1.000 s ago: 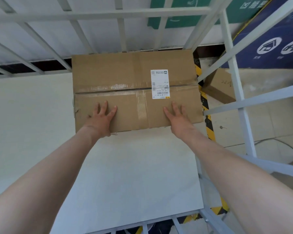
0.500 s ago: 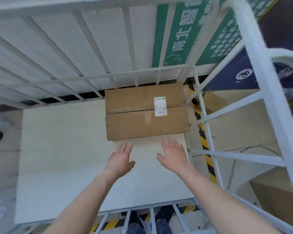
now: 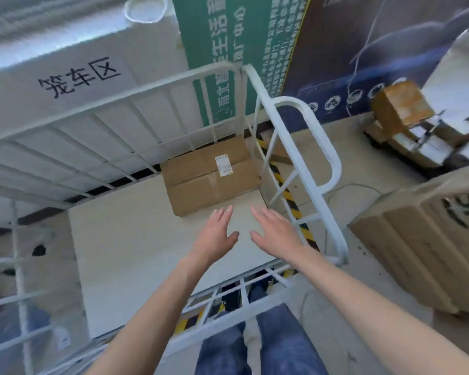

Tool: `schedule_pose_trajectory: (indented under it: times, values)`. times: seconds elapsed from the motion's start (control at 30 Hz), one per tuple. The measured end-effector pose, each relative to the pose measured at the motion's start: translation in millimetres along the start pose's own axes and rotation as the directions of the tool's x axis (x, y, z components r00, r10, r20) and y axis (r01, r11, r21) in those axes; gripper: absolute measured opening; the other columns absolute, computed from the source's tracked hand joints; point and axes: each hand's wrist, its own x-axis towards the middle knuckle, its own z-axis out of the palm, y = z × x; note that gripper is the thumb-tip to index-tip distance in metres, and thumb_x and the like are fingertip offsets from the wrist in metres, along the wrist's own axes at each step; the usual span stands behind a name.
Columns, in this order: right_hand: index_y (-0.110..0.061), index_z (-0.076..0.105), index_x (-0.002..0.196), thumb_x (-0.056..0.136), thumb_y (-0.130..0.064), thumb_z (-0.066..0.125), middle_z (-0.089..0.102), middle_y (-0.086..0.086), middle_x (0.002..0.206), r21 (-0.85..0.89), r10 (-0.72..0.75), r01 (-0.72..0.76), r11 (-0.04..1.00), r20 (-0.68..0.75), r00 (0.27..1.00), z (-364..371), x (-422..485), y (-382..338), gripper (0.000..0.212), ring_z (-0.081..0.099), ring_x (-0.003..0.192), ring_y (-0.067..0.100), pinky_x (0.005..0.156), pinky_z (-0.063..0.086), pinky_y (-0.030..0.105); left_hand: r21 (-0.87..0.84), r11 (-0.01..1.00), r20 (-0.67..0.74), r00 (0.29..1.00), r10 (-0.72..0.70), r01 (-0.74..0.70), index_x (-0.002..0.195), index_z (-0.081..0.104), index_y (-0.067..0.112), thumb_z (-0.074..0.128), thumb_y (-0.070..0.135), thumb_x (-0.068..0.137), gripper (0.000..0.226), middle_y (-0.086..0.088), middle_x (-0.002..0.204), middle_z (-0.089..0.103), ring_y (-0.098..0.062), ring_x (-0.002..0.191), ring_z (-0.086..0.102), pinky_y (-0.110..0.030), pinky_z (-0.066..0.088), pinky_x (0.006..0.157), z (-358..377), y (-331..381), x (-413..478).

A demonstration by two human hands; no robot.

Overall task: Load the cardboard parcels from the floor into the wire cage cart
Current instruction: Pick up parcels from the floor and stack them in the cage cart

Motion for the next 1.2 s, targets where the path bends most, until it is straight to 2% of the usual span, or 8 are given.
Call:
schedule_pose_trajectory:
  times: [0.07,0.13,0.23,0.4,0.57,0.8,1.1,1.2]
  values:
    - [-0.026,0.016,0.16,0.1,-0.047,0.04,0.024,0.002,0.164,0.051,0.1,-0.096,0.994,-0.068,0.993,-1,-54,12,0.068,0.022,0.149,0.024,0.118,0.021,0.041,0.077,0.988,0.064,0.99,0.128,-0.133,0.16,0.014,0.02,0.054,0.033,0.099,0.075,-0.005,0.167,0.015,-0.021,0.154,0.007,-0.034,0.014,0.121,9,37,-22]
    - [-0.027,0.014,0.16,0.1,-0.049,0.039,0.021,0.001,0.166,0.073,0.125,-0.119,0.99,-0.077,0.989,4,-73,17,0.068,0.019,0.15,0.024,0.118,0.022,0.042,0.102,0.98,0.09,0.983,0.161,-0.17,0.16,0.013,0.021,0.054,0.035,0.099,0.075,-0.005,0.167,0.014,-0.019,0.154,0.005,-0.034,0.014,0.123,13,50,-26]
    - [-0.029,0.012,0.16,0.1,-0.051,0.039,0.015,0.002,0.168,0.129,0.249,-0.232,0.964,-0.136,0.959,5,-124,40,0.07,0.016,0.152,0.024,0.118,0.022,0.041,0.171,0.935,0.137,0.947,0.289,-0.31,0.16,0.013,0.023,0.054,0.037,0.099,0.075,-0.002,0.167,0.015,-0.017,0.154,0.007,-0.034,0.016,0.122,22,92,-38]
    - [-0.032,0.007,0.16,0.1,-0.05,0.037,0.009,0.001,0.169,0.26,0.399,-0.34,0.904,-0.225,0.889,3,-209,90,0.069,0.012,0.153,0.024,0.12,0.02,0.042,0.259,0.794,0.238,0.833,0.5,-0.551,0.16,0.016,0.023,0.055,0.037,0.099,0.074,-0.002,0.166,0.02,-0.019,0.153,0.012,-0.032,0.014,0.12,38,169,-41]
    - [-0.036,0.001,0.159,0.102,-0.051,0.035,0.003,-0.004,0.169,0.34,0.529,-0.428,0.837,-0.304,0.793,-4,-283,154,0.067,0.006,0.154,0.021,0.118,0.023,0.04,0.302,0.641,0.352,0.707,0.613,-0.706,0.16,0.018,0.023,0.054,0.038,0.099,0.072,-0.002,0.165,0.023,-0.02,0.153,0.014,-0.035,0.016,0.122,83,264,-44]
    - [-0.034,0.005,0.161,0.103,-0.049,0.037,0.005,-0.006,0.169,0.466,0.654,-0.48,0.743,-0.354,0.669,-11,-384,264,0.068,0.005,0.154,0.018,0.12,0.021,0.04,0.297,0.5,0.453,0.581,0.677,-0.814,0.159,0.016,0.027,0.055,0.041,0.098,0.074,0.0,0.165,0.023,-0.016,0.153,0.014,-0.034,0.02,0.12,168,400,-48]
    - [-0.029,0.009,0.161,0.102,-0.048,0.042,0.008,0.0,0.169,0.559,0.771,-0.539,0.63,-0.368,0.52,-36,-468,384,0.07,0.01,0.154,0.023,0.123,0.016,0.042,0.269,0.477,0.477,0.546,0.689,-0.837,0.159,0.014,0.03,0.054,0.043,0.098,0.075,0.005,0.165,0.021,-0.013,0.153,0.012,-0.031,0.019,0.119,263,526,-43]
    - [-0.03,0.009,0.161,0.102,-0.048,0.041,0.007,0.0,0.169,0.574,0.783,-0.54,0.616,-0.372,0.498,-39,-480,408,0.07,0.009,0.154,0.023,0.123,0.015,0.041,0.241,0.485,0.478,0.538,0.695,-0.84,0.159,0.015,0.03,0.055,0.042,0.097,0.074,0.005,0.165,0.021,-0.014,0.153,0.013,-0.032,0.02,0.118,282,555,-37]
